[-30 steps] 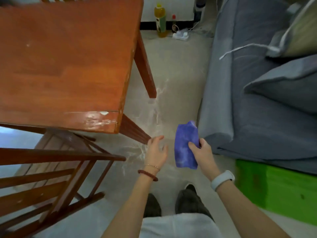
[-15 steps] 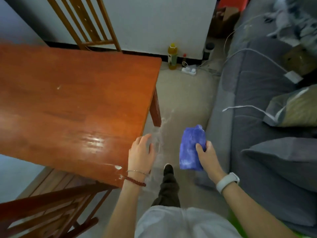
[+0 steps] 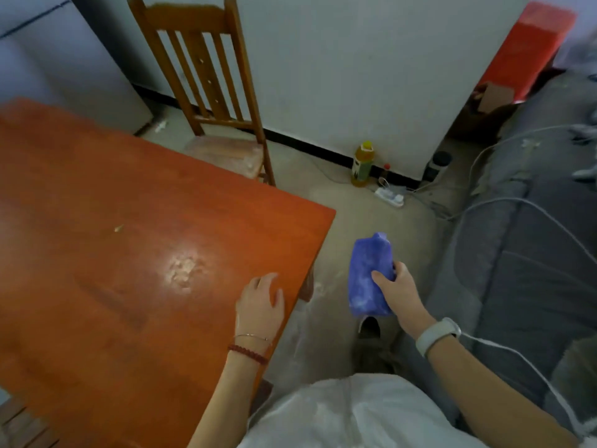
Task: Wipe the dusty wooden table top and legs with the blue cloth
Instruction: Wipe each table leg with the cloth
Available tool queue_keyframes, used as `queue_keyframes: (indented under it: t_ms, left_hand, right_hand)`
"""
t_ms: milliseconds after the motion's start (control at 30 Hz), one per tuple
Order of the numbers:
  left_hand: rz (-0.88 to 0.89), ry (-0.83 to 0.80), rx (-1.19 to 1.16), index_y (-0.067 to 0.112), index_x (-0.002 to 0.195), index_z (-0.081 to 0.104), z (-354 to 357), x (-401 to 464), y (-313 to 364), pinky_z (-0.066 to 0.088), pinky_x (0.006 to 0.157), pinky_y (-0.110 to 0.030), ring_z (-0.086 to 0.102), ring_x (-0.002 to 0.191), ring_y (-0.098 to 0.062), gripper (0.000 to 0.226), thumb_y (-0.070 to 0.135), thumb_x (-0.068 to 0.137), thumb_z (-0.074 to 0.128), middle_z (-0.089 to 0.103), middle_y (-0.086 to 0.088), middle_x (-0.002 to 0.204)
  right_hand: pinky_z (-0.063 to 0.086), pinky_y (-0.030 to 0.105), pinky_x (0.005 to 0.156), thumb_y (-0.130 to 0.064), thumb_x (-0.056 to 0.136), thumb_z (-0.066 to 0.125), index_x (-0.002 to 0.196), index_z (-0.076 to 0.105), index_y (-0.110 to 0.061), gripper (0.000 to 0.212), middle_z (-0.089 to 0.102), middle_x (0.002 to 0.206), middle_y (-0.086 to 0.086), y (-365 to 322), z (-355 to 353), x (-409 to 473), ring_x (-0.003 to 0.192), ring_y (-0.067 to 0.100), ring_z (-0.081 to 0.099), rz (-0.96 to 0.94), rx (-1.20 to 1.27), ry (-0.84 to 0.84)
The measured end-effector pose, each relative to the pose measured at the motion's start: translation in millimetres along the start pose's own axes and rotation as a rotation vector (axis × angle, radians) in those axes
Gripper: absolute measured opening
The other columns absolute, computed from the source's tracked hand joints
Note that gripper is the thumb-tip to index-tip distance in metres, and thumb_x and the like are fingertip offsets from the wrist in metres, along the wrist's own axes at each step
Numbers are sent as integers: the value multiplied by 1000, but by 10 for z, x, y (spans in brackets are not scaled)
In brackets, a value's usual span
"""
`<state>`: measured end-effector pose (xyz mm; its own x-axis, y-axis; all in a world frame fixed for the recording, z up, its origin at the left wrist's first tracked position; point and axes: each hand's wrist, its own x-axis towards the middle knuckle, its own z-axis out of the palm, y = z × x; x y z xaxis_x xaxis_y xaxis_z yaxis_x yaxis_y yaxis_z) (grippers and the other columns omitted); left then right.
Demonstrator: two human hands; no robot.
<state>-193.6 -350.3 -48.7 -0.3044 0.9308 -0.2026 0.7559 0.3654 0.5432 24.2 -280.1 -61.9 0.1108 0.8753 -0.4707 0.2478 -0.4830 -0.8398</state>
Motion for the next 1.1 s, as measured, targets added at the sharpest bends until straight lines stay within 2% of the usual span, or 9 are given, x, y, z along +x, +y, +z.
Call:
queue_keyframes:
  t_ms: [167,400,633,800,933,1033,1100]
  left_hand:
    - [-106,78,21,12,120,55,350,846,589,44,91,-45,51,111,-31,33,17,87,52,57,-12,118]
    - [-214,30,69,21,126,47,650,1746,1549,31,102,-36,41,122,-21,35,26,92,44,47,-2,130]
    - [-384,22,111,24,130,42,851,2503,1658,29,103,-36,38,125,-18,38,26,93,40,44,2,134]
    - [-469,29,42,24,133,38,972,3178,1714,28,104,-33,37,125,-17,39,26,94,37,43,2,133]
    - [-603,153,-76,21,132,41,955,3506,1789,32,104,-32,40,123,-17,38,26,94,39,45,0,131]
    - [-737,245,-178,20,130,43,1002,3558,1821,37,104,-34,43,121,-16,36,25,94,42,47,-1,130]
    - [-827,298,-241,19,128,45,1105,3593,1819,39,102,-35,46,118,-16,36,25,93,43,49,-2,128]
  right_hand:
    - [39,31,78,-9,89,54,115,47,-7,27,52,99,4,-436,-258,1128,88,20,51,-63,-125,-135]
    - [41,32,77,-15,90,54,119,46,-7,31,54,100,4,-1036,-640,2382,88,21,53,-77,-336,-309]
    - [40,31,77,-18,91,52,117,46,-8,29,54,100,4,-1578,-358,3336,88,20,52,-144,-531,-507]
    - [38,29,75,-17,89,54,117,46,-9,29,52,97,2,-1963,-42,3970,88,19,53,-233,-664,-603]
    - [44,32,79,-11,86,58,112,46,-13,29,56,99,3,-2204,176,4329,95,25,58,-239,-718,-728]
    - [41,27,76,-2,84,55,125,42,-8,43,53,102,3,-2292,401,4408,88,16,52,-241,-802,-906]
    - [39,21,71,6,84,49,125,42,-4,42,48,98,2,-2326,597,4434,84,11,48,-261,-838,-1056]
